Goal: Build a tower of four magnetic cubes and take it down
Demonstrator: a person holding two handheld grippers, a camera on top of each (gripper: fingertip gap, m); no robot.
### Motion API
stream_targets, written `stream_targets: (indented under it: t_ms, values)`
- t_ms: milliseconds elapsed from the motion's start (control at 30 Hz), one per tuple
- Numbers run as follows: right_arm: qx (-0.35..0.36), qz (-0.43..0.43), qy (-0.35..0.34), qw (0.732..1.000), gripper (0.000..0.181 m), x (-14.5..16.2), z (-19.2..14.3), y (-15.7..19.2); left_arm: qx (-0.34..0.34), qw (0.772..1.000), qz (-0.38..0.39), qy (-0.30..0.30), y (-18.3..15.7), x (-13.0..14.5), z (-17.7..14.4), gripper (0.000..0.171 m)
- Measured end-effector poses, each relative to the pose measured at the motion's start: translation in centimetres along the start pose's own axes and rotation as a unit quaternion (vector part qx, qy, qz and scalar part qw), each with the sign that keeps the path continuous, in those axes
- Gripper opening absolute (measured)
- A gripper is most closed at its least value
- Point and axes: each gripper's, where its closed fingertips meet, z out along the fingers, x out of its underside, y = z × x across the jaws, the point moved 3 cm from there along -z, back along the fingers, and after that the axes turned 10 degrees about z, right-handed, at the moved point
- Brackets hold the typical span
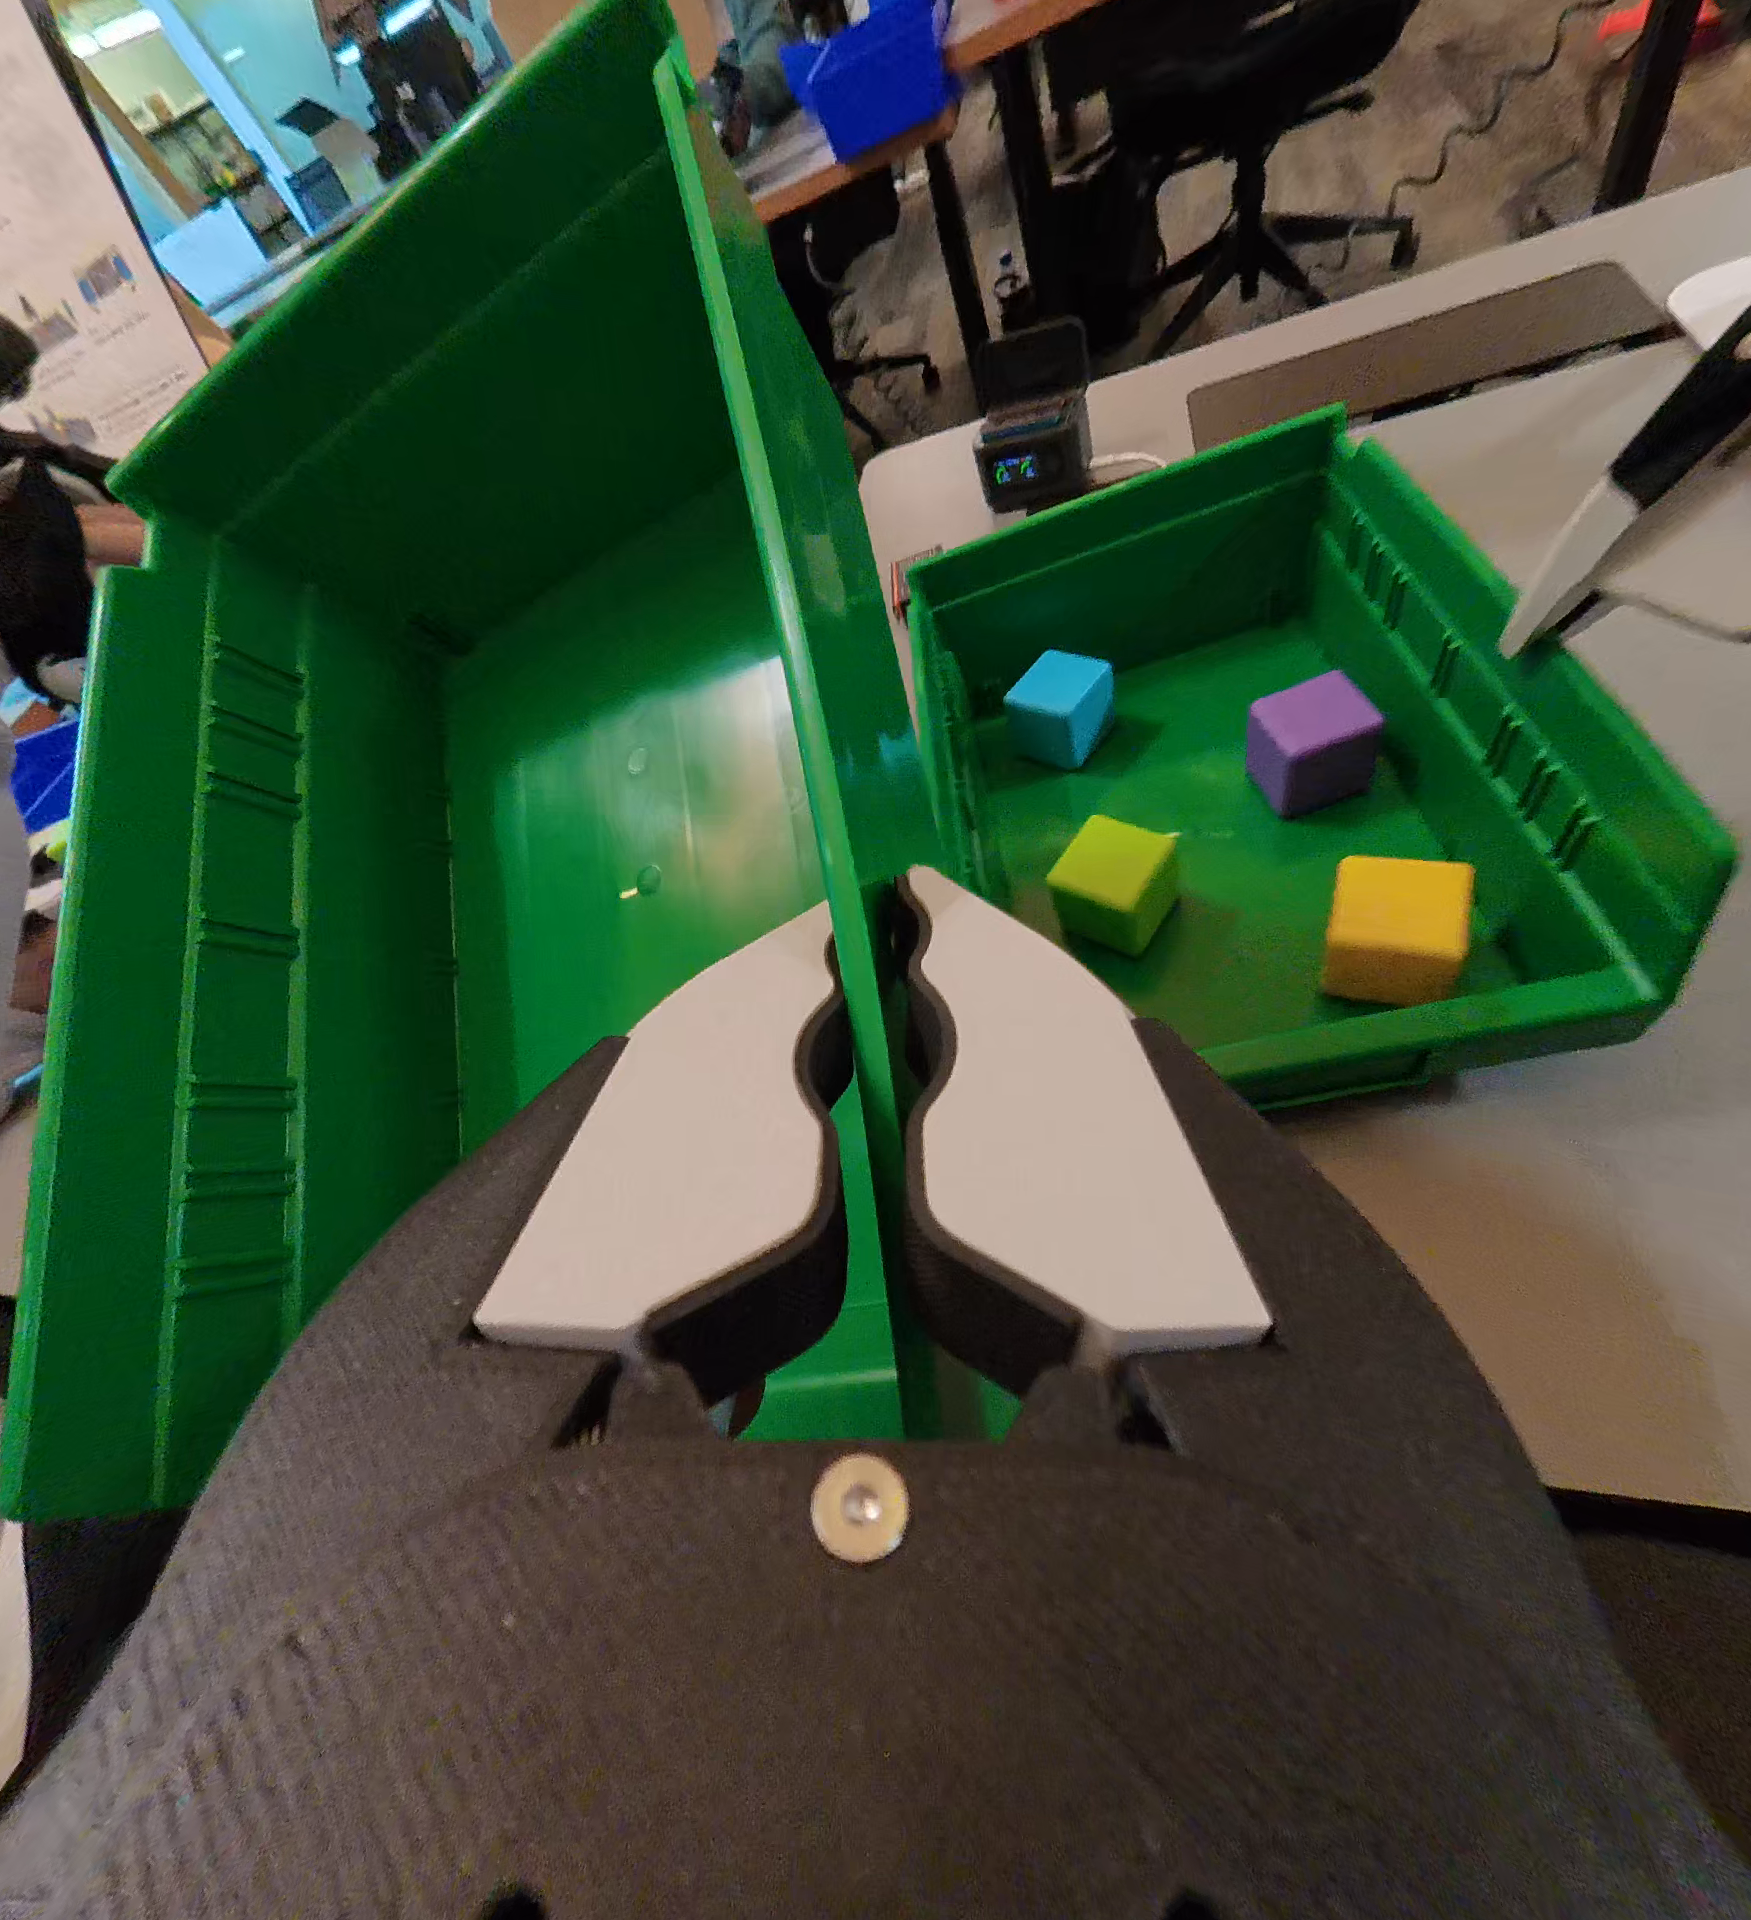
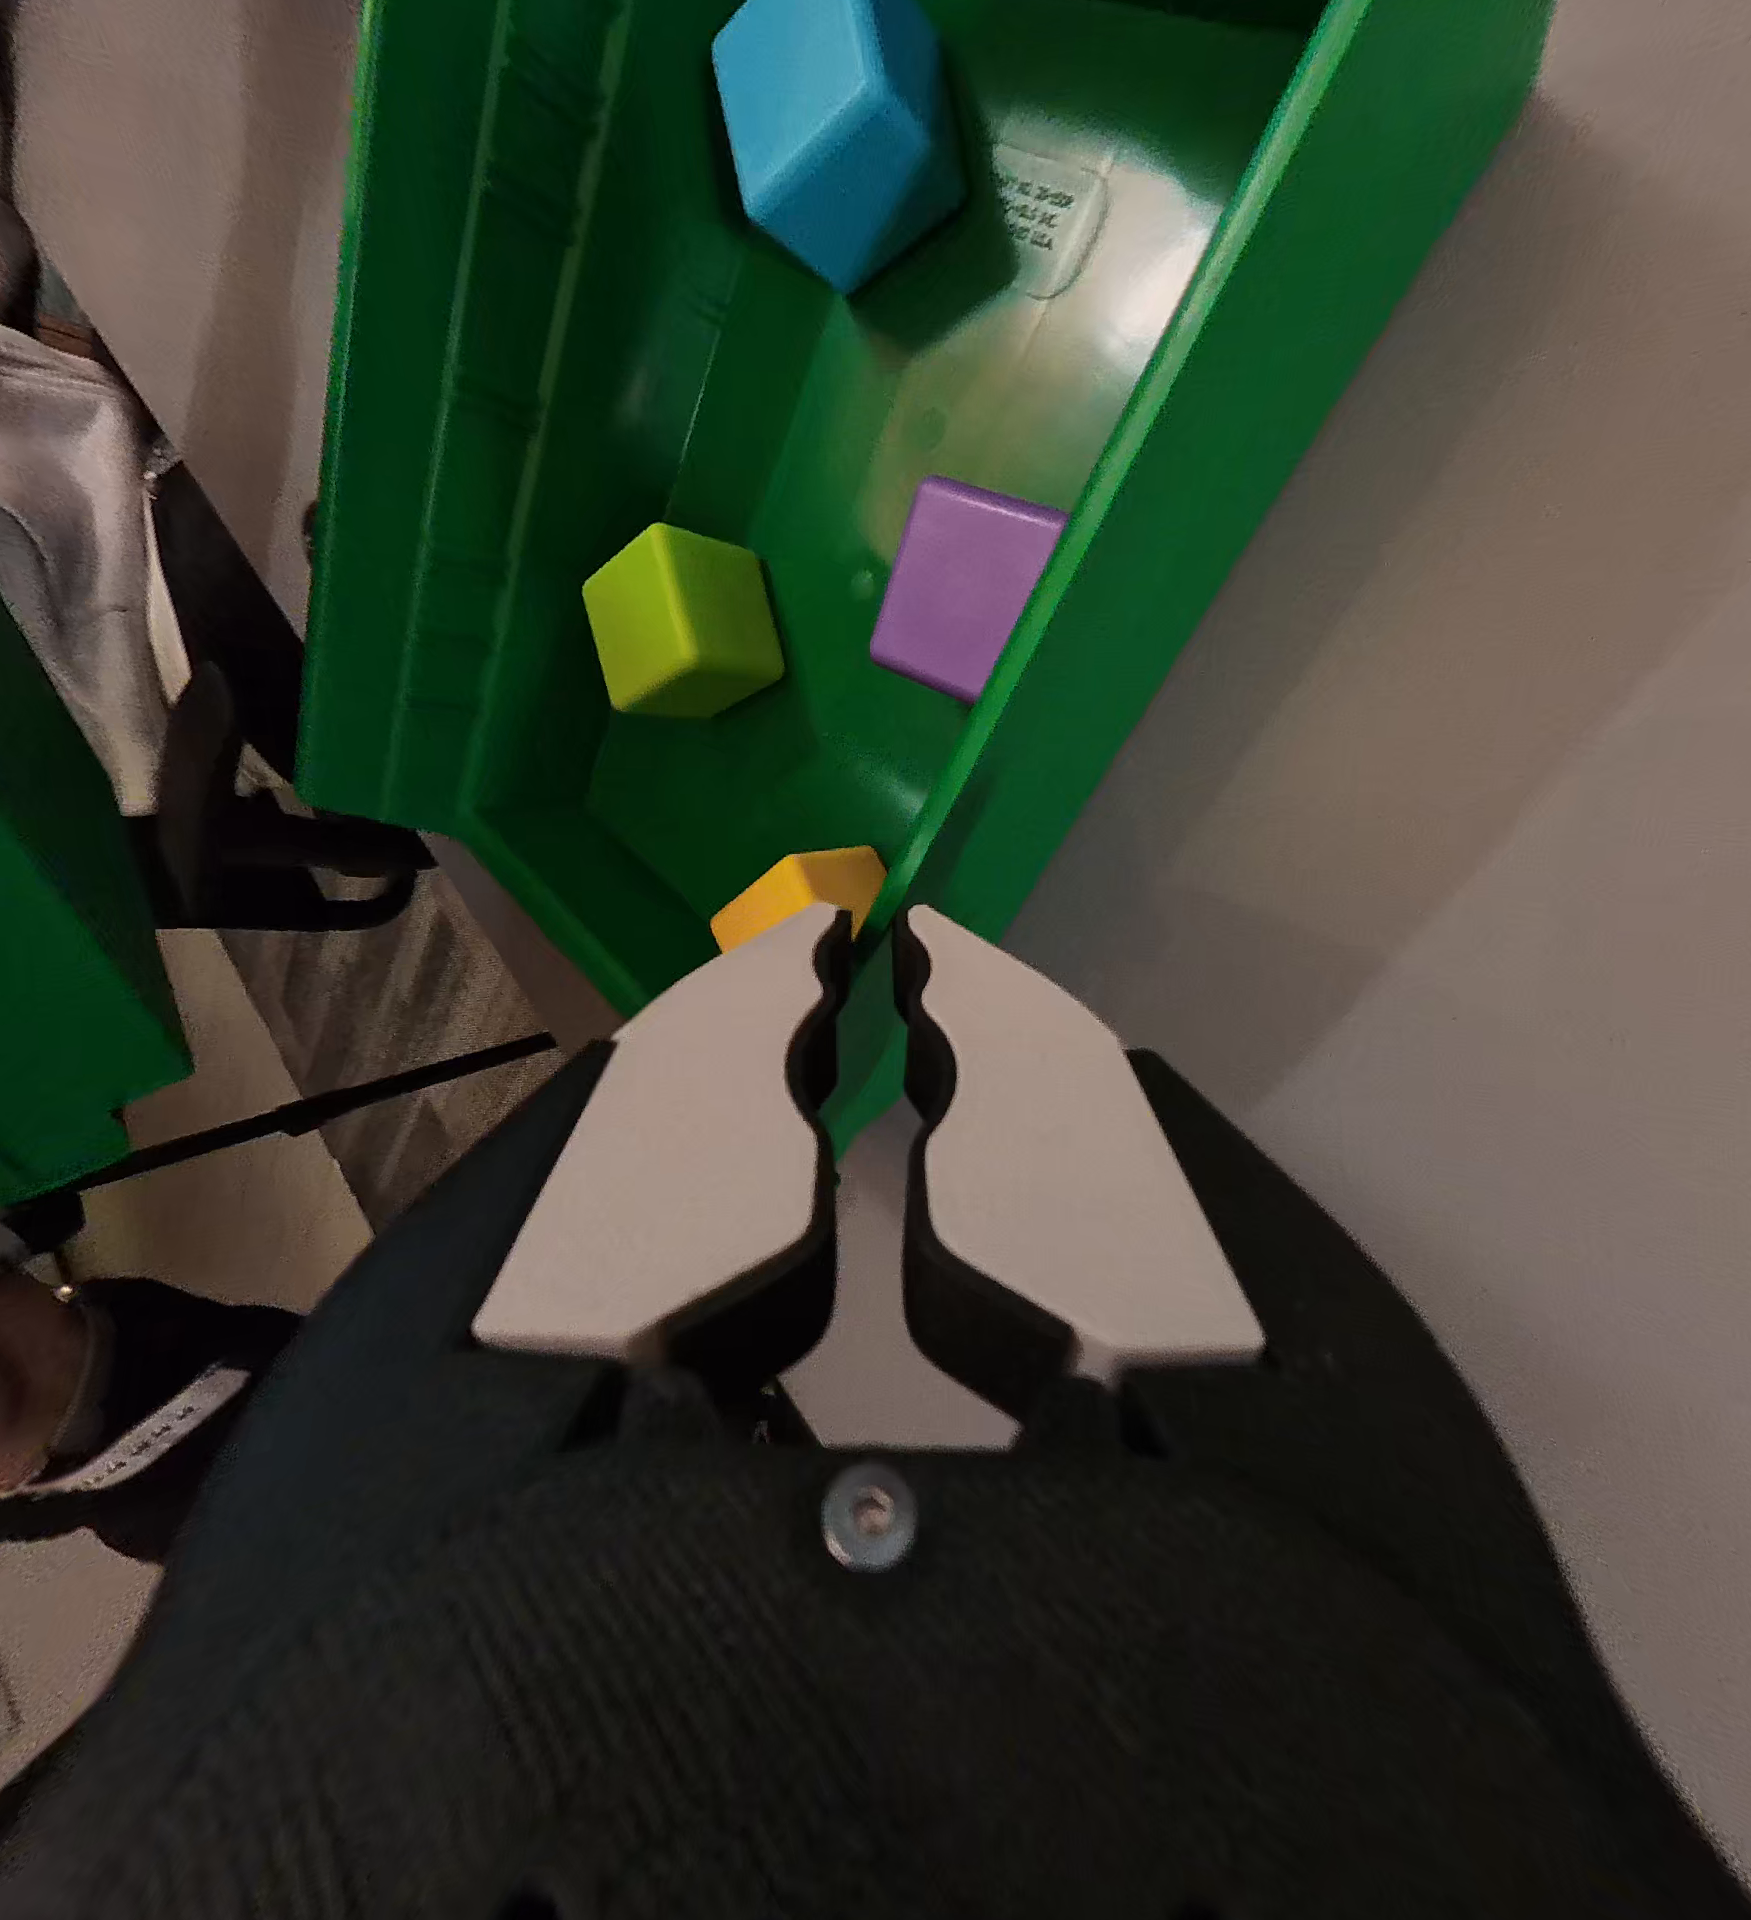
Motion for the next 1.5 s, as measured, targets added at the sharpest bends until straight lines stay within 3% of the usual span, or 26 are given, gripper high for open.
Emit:
stream_targets:
  t_ms: [233,400,600,733,900,1067,1267,1400,1500]
  values:
    - [-0.021,-0.014,0.008,1.000,0.009,0.7,2.8,3.5,-0.008,1.000,0.001,-0.011,0.3,-0.3,-0.8,0.007]
    - [-0.039,-0.006,0.005,0.999,0.015,1.0,2.5,3.8,-0.001,1.000,0.001,-0.017,-0.1,-0.5,-1.1,0.007]
    - [-0.101,-0.042,-0.049,0.993,0.044,3.9,-4.0,3.1,0.030,0.998,0.020,-0.044,-2.8,-2.9,-2.6,0.007]
    - [-0.114,-0.070,-0.115,0.984,0.044,8.4,-10.4,-0.2,0.092,0.992,0.038,-0.082,-7.1,-6.3,-4.1,0.006]
    - [-0.133,-0.039,-0.187,0.973,0.039,15.5,-17.3,-6.9,0.212,0.968,0.057,-0.125,-15.1,-10.7,-6.0,0.006]
    - [-0.158,0.051,-0.286,0.944,0.039,24.3,-23.0,-16.5,0.333,0.924,0.112,-0.149,-27.4,-15.6,-7.6,0.007]
    - [-0.044,0.162,-0.430,0.887,0.037,33.8,-29.6,-29.2,0.459,0.863,0.154,-0.143,-43.2,-19.0,-6.4,0.007]
    - [-0.013,0.195,-0.479,0.856,0.037,37.0,-31.7,-31.9,0.497,0.837,0.199,-0.112,-52.3,-19.9,-5.2,0.006]
    - [0.006,0.184,-0.477,0.859,0.040,37.9,-31.3,-31.1,0.511,0.818,0.242,-0.106,-57.8,-20.5,-5.2,0.006]
